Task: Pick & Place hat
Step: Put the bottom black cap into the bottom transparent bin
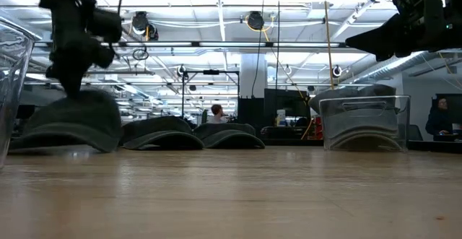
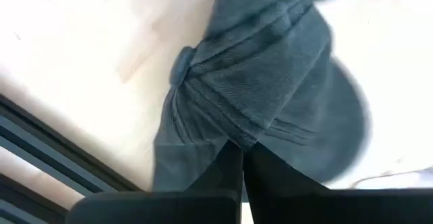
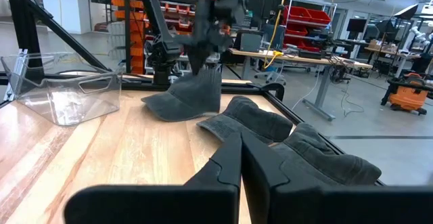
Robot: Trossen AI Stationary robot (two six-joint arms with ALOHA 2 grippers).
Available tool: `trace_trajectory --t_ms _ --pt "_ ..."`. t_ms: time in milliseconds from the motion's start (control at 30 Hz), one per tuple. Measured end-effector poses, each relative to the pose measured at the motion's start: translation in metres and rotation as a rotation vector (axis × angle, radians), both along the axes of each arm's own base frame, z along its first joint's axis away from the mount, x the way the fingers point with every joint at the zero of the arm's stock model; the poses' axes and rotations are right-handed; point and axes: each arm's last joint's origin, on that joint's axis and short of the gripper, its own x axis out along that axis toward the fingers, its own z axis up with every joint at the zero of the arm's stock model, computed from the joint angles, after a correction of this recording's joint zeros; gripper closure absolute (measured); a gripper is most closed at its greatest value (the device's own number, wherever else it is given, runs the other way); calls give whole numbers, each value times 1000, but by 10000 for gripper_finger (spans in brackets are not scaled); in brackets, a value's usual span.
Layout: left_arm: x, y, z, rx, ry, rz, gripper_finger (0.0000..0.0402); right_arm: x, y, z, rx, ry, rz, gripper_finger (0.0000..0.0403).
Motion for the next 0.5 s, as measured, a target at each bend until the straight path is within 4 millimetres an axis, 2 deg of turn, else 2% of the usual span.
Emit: trace_trajectory --t_ms 133,267,367,500 --pt "-3 -11 42 100 -96 1 398 0 0 0 0 0 0 403" --pt "-9 -32 89 186 -194 -52 399 0 0 0 0 0 0 403" --pt "-17 -51 121 229 -271 -134 399 0 0 0 0 0 0 403" --pt "-27 -75 153 272 -389 -332 400 0 0 0 0 0 0 403"
